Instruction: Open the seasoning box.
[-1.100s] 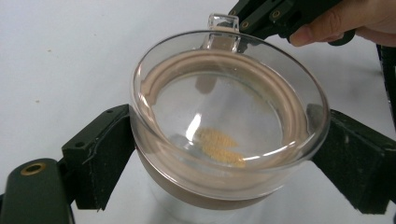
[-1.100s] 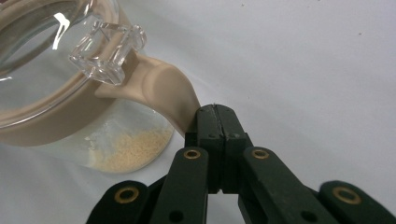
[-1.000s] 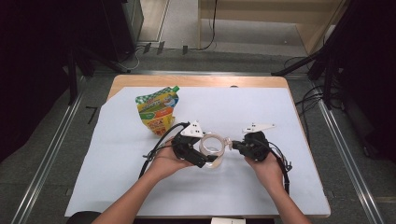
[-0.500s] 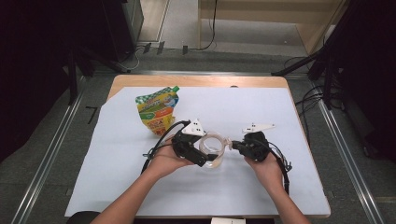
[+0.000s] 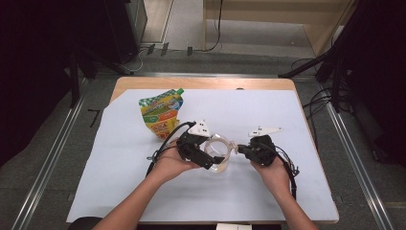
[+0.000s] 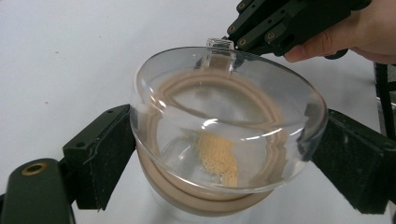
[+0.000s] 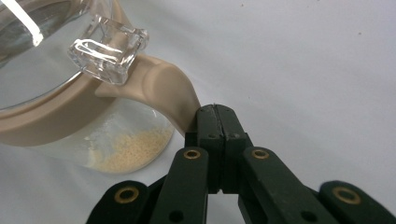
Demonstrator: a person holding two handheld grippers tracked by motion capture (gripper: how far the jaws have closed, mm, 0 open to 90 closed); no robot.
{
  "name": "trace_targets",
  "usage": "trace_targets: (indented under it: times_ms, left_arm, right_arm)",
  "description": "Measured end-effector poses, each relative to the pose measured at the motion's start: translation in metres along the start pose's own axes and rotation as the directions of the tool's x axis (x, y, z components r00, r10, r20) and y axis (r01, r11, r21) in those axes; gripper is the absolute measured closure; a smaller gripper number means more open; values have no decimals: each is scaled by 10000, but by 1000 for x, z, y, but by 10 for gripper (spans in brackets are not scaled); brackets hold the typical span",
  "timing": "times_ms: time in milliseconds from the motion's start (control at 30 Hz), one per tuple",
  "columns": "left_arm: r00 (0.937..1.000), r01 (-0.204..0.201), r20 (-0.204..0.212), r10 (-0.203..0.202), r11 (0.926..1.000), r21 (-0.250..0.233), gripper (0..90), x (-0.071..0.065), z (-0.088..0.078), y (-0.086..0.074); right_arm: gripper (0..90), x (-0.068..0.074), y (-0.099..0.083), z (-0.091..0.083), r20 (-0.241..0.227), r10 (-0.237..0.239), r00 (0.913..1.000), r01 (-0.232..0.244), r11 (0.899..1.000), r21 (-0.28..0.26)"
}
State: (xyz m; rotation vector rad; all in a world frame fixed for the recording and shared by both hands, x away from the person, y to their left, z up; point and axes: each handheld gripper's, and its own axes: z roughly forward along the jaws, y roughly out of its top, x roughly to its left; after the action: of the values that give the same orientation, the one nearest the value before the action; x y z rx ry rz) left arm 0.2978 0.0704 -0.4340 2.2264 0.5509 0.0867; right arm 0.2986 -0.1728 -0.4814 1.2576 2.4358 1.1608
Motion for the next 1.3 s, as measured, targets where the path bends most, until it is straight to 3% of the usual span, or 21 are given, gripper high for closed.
trace_targets:
  times_ms: [167,267,367,400,567,700,800,933,1067,1300]
  left_arm:
    - [10000,-56,-15,56,10000,59,109,-1,-3,6]
    - [9970,349,701,-323,9987,-363,203,1,-5,9]
    - [9964,385,769,-359,9988,-319,244,0,-5,13]
    - [9976,190,662,-181,9997,-128,255,-3,-5,16]
    - [9949,11,1007,-16,10000,43,430,-8,-9,24]
    - [9856,-101,1688,111,9999,-69,602,-9,-8,29]
    - [9837,-302,1769,312,9995,-86,698,-11,-7,33]
    - [9747,-470,2189,456,9989,12,800,-13,-5,44]
    - [9728,-554,2257,511,9984,130,833,-15,-1,49]
    - [9671,-242,2539,179,9995,220,795,-12,9,59]
  right_arm:
    - [900,1,0,0,22,-16,10000,16,10000,27]
    - [900,1,0,0,-19,-16,10000,16,10000,-17]
    - [900,1,0,-1,14,-26,10000,26,10000,10]
    - [900,1,0,-1,34,-51,10000,51,10000,31]
    - [900,1,0,-1,7,-30,10000,30,10000,-1]
    - [900,1,-1,-1,-10,-34,10000,34,10000,-18]
    - [900,1,-1,-1,-14,-28,10000,28,10000,-22]
    - [900,1,-1,-1,-47,-20,10000,20,10000,-25]
    - [900,0,-1,-1,-58,-21,10000,21,10000,-19]
    - [900,0,-1,-1,-122,11,9999,-11,10000,-17]
